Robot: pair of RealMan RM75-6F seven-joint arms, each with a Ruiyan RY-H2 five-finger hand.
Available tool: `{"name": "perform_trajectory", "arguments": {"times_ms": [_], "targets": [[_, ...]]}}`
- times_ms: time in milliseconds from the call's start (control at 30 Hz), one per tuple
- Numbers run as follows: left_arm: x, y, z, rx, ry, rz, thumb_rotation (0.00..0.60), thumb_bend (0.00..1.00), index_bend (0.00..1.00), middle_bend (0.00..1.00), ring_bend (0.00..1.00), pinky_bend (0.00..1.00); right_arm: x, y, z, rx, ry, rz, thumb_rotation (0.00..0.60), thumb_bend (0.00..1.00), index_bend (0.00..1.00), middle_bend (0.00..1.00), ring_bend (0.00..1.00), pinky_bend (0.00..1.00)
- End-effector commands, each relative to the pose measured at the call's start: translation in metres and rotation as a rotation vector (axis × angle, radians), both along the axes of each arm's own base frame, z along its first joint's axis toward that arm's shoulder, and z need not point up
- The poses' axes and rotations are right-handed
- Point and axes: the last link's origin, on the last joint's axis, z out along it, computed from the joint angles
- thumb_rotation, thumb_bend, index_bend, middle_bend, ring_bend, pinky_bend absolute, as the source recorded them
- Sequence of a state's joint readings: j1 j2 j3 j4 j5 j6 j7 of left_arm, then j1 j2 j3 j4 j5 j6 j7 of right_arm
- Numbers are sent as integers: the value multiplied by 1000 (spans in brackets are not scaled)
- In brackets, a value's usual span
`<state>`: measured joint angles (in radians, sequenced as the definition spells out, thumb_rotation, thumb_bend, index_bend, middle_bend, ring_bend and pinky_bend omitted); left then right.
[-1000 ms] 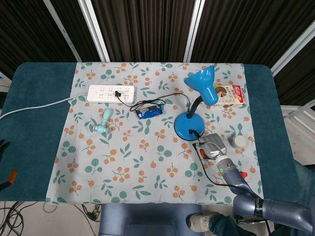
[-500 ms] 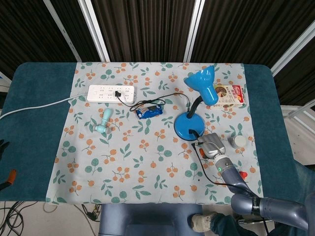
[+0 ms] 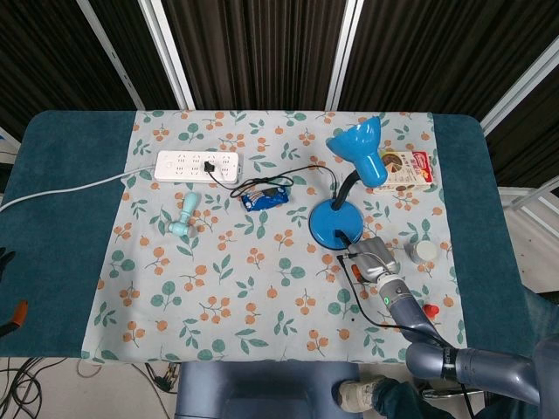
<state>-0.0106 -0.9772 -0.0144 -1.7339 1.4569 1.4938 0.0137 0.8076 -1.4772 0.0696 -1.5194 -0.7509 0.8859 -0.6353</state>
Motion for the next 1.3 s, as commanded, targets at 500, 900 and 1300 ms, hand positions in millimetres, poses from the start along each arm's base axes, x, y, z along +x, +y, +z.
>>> {"name": "perform_trajectory", "arguments": {"times_ms": [500, 900, 1300], "targets": [[0, 0, 2, 7, 0, 1, 600, 402, 77, 23, 28, 49, 9, -10, 6, 24, 39, -16, 600, 561, 30, 799, 904, 1000], [1, -1, 1, 4, 3, -3, 600, 402, 77, 23, 28, 49, 18, 3, 66, -148, -87, 12, 600, 360, 29, 372, 401, 1000], [3, -2, -4, -5, 18, -2, 600, 402, 77, 23, 28, 49, -53, 117, 137, -416, -174, 92, 600, 306, 30, 146, 136, 180]]}}
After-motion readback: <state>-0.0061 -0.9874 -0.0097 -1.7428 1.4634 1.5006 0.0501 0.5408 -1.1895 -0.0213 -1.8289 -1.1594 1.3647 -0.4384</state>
